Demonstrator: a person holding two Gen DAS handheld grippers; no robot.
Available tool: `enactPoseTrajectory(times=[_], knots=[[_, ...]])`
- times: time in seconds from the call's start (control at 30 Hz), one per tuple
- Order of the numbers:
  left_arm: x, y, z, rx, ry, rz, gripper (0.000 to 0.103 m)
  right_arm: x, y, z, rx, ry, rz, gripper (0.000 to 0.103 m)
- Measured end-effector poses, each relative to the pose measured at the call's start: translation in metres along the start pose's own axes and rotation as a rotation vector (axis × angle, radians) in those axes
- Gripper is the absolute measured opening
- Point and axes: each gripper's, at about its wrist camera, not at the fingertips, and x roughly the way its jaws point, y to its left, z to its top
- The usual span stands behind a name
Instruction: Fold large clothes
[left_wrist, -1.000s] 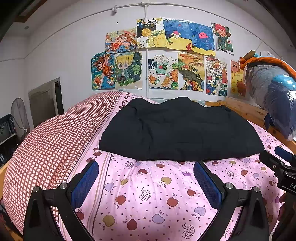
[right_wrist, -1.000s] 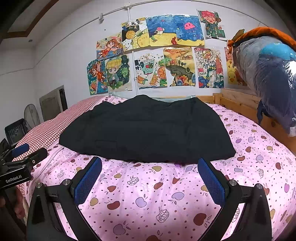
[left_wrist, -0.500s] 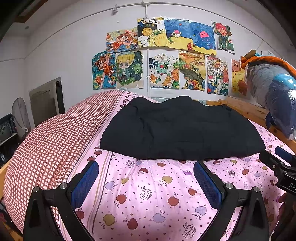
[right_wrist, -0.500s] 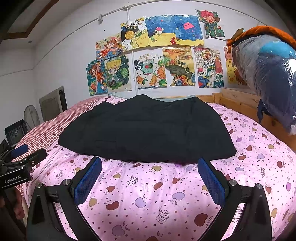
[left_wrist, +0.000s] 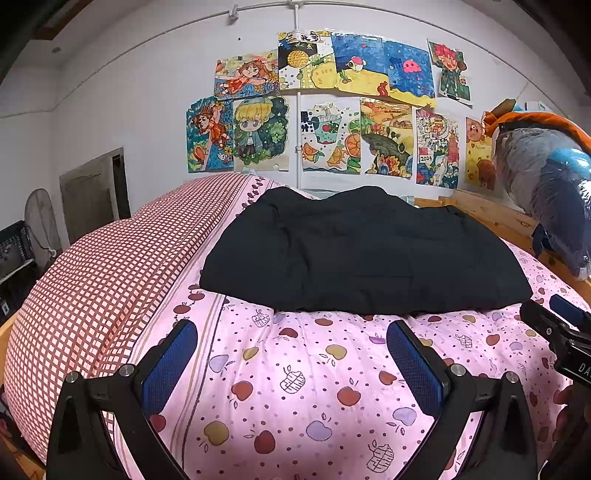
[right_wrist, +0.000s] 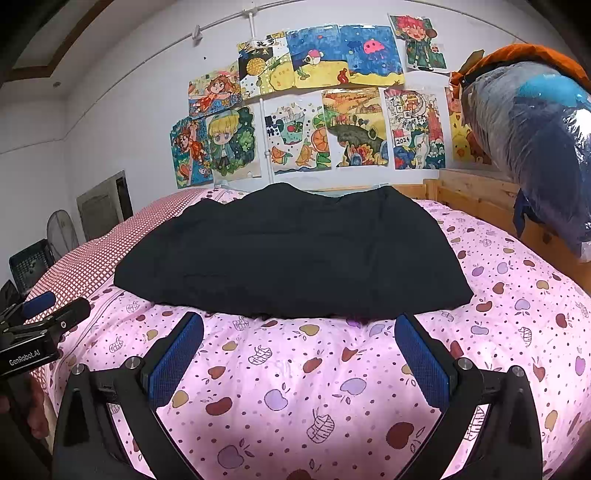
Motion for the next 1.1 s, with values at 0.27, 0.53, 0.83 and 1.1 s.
enactPoseTrajectory(times=[0.27, 0.53, 0.83, 1.1], knots=[[-0.0013, 0.0011, -0.0006, -0.008, -0.001, 0.006, 0.103, 0.0007, -0.0006, -0.0003, -0.003, 0.000, -0.001, 0.101], [-0.0016, 0.0020, -0.0005, -0.011, 0.006, 0.007, 0.103, 0.0005, -0.0002, -0.0005, -0.002, -0.002, -0.004, 0.101], [-0.0019, 0.0027, 0.0003, -0.013, 0.009, 0.011, 0.103, 0.0005, -0.0013, -0.0012, 0.000, 0.000, -0.007, 0.101], [-0.0011, 0.0026, -0.0003, -0.010, 0.011, 0.015, 0.103, 0.0009, -0.0024, -0.0016, -0.002, 0.002, -0.006, 0.101]])
